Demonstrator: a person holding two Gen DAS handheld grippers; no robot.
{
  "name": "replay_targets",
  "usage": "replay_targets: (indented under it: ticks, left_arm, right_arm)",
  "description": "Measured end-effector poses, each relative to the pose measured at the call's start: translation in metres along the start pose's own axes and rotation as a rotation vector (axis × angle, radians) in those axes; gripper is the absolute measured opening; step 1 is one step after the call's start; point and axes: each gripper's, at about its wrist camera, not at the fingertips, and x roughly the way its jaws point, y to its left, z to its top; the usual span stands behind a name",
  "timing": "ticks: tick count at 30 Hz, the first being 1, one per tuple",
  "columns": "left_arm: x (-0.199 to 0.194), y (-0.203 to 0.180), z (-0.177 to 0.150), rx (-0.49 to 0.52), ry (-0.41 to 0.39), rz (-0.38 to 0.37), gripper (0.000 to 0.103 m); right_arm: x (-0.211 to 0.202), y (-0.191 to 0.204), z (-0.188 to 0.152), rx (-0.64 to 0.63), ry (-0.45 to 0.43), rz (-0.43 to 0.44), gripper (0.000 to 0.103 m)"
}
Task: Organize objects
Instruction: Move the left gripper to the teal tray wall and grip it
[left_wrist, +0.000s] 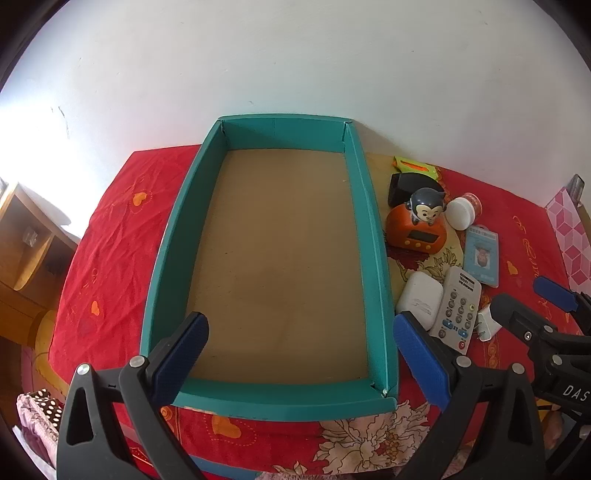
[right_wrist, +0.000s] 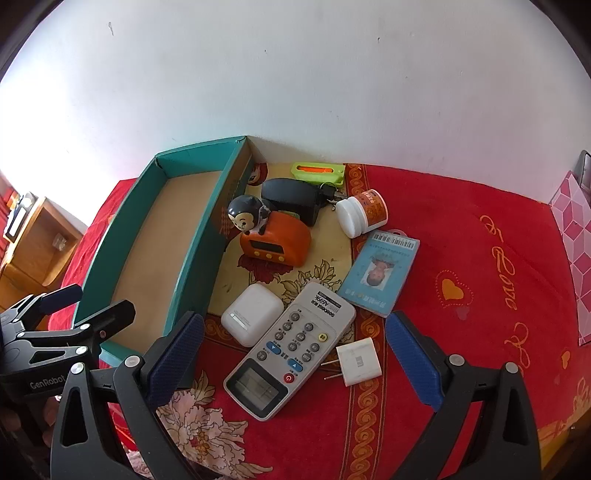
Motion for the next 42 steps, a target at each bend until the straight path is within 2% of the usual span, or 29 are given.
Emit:
replay_targets:
  ticks: [19,32,42]
  left_arm:
    - [0.008,0.017,0.0,-0.025,0.027,0.041,0.1]
    - [0.015,0.05,-0.003,-0.027,0.042,0.111,0.1]
    - [0.029,0.081,-0.017,-0.033,0.087,0.156,0.099]
  right_arm:
    - [0.01,0.007,-0.002,0.012,0.032,0.003,0.1]
    - [0.02,0.009,-0.004,0.041,0.055,-0.011,0.101]
    - [0.024,0.015,-0.01,0.062,0.078,-0.03,0.1]
